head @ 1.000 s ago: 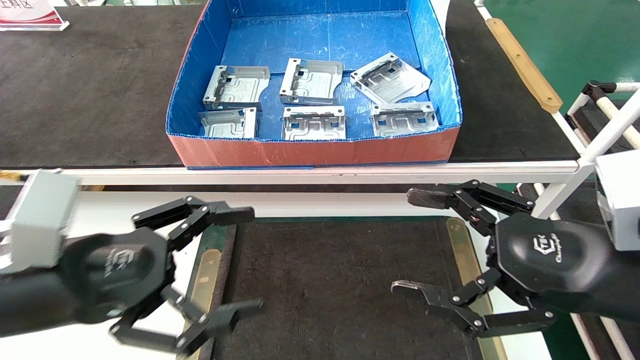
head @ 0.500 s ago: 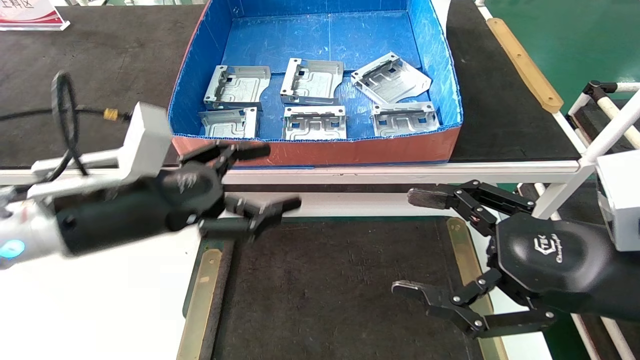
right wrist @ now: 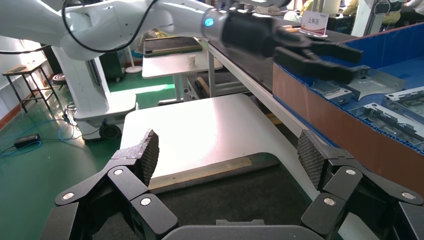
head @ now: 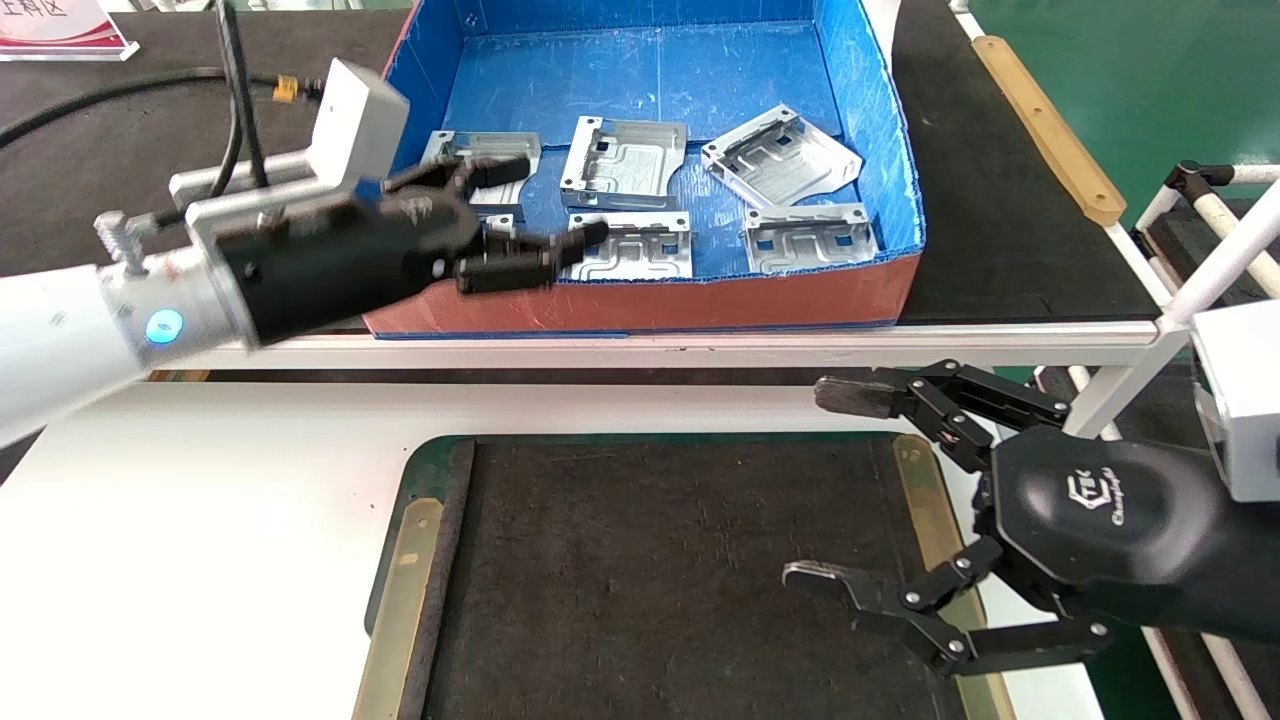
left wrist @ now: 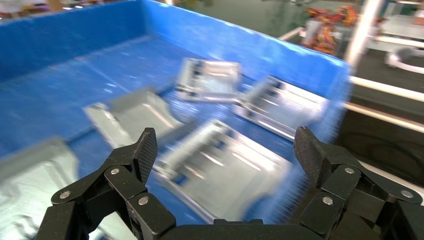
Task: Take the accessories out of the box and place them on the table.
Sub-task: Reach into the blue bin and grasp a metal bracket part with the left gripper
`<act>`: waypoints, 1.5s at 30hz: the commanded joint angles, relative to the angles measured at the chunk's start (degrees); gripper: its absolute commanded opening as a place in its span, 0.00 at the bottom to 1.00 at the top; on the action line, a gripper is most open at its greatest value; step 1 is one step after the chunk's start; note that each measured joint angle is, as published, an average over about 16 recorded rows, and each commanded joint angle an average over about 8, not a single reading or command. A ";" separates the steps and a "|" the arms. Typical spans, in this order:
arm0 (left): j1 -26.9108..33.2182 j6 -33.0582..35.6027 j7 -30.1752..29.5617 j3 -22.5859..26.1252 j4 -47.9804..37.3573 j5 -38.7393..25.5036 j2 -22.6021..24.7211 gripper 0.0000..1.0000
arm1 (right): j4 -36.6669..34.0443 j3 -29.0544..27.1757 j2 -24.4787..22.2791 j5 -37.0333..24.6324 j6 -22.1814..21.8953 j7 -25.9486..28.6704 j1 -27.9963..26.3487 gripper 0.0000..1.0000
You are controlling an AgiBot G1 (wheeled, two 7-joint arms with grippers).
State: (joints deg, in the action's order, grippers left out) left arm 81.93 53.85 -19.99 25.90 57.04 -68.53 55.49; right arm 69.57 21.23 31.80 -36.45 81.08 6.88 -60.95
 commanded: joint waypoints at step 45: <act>19.00 -19.61 10.00 6.88 -42.17 -10.21 22.19 1.00 | 0.00 0.00 0.00 0.00 -0.01 0.00 0.01 1.00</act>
State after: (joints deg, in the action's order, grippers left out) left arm 100.97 34.45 -10.03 32.61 14.89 -78.71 77.64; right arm 69.56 21.23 31.80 -36.45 81.07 6.88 -60.95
